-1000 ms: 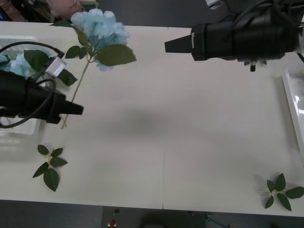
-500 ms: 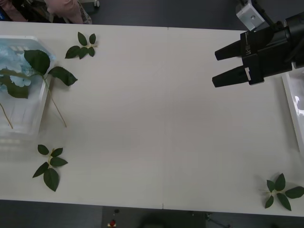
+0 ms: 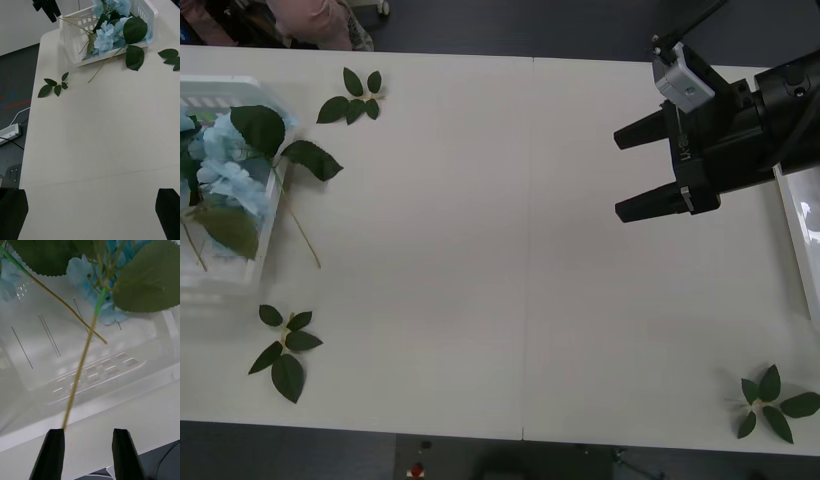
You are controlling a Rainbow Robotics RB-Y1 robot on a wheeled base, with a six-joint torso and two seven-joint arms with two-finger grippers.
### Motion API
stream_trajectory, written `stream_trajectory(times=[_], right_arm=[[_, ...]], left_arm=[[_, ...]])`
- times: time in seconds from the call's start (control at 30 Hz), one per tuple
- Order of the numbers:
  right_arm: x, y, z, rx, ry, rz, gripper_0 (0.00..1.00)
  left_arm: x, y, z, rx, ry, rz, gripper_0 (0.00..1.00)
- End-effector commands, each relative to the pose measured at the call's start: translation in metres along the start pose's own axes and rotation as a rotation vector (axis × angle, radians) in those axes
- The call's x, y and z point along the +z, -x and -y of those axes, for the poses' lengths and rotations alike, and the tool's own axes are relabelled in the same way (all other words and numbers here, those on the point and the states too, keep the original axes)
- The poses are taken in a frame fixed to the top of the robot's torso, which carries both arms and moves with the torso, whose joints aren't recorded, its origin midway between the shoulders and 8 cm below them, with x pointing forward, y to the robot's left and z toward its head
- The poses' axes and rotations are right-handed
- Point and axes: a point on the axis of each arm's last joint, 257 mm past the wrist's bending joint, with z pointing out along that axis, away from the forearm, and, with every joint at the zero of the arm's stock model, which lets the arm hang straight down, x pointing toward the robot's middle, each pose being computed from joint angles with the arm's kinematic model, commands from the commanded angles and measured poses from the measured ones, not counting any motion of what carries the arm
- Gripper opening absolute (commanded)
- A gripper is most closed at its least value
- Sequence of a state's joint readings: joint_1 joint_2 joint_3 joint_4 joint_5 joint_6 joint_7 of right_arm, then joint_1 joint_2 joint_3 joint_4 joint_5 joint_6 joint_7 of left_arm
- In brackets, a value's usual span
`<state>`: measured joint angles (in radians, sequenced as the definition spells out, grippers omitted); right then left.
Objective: Put the red flowers into the right box and the blue flowers into the left box
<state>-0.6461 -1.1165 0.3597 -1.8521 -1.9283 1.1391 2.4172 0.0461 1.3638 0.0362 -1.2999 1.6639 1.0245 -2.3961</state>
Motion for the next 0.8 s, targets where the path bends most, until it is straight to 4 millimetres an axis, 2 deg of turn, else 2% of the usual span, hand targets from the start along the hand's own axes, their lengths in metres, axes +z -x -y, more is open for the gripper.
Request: stream_trajectory(times=[0.03,0.17,0.23,0.33,0.4,0.43,0.47,0.5,0.53,0.6,0.63,0.7,0.73,0.8], right_arm=[[0.006,0.010,-0.005,-0.049,0.009,0.020,1.00],[0.006,0.010,-0.005,-0.049,0.009,0.020,1.00],[0.006,0.010,-0.005,-0.049,0.009,0.020,0.90],[0.006,0.010,-0.005,-0.049,0.009,0.020,0.87],[0.006,0.010,-0.005,-0.049,0.009,0.020,0.88],[0.006,0.010,-0.005,-0.049,0.009,0.020,0.88],[0.006,0.010,-0.005,-0.049,0.009,0.020,0.88],[0.006,0.010,-0.005,-0.049,0.009,0.020,0.88],[0.006,0.010,-0.005,-0.049,0.009,0.020,0.88],[0.006,0.010,-0.005,-0.049,0.009,0.020,0.88],[0.006,0.010,-0.005,-0.049,0.009,0.020,0.88],[0.006,0.010,-0.005,-0.049,0.009,0.020,0.87],[0.006,0.010,-0.005,-0.049,0.009,0.020,0.88],[0.006,0.010,-0.005,-0.049,0.009,0.020,0.87]], left_arm=[[-0.010,0.026,-0.010,0.009,0.024,0.057,0.66],[-0.016,0.040,-0.007,0.013,0.007,0.104,0.72],[-0.034,0.068,0.007,0.048,-0.060,0.193,0.72],[-0.078,0.109,0.037,0.092,-0.195,0.313,0.72],[-0.111,0.148,0.069,0.188,-0.276,0.386,0.72],[-0.117,0.157,0.077,0.214,-0.288,0.402,0.72],[-0.119,0.173,0.097,0.254,-0.311,0.425,0.72],[-0.115,0.187,0.119,0.268,-0.334,0.441,0.71],[-0.110,0.193,0.130,0.267,-0.345,0.447,0.72],[-0.082,0.220,0.187,0.272,-0.385,0.493,0.72],[-0.075,0.226,0.199,0.266,-0.392,0.505,0.72],[-0.049,0.244,0.250,0.247,-0.420,0.561,0.71],[-0.043,0.248,0.263,0.241,-0.428,0.574,0.72],[-0.029,0.255,0.304,0.238,-0.451,0.614,0.72]])
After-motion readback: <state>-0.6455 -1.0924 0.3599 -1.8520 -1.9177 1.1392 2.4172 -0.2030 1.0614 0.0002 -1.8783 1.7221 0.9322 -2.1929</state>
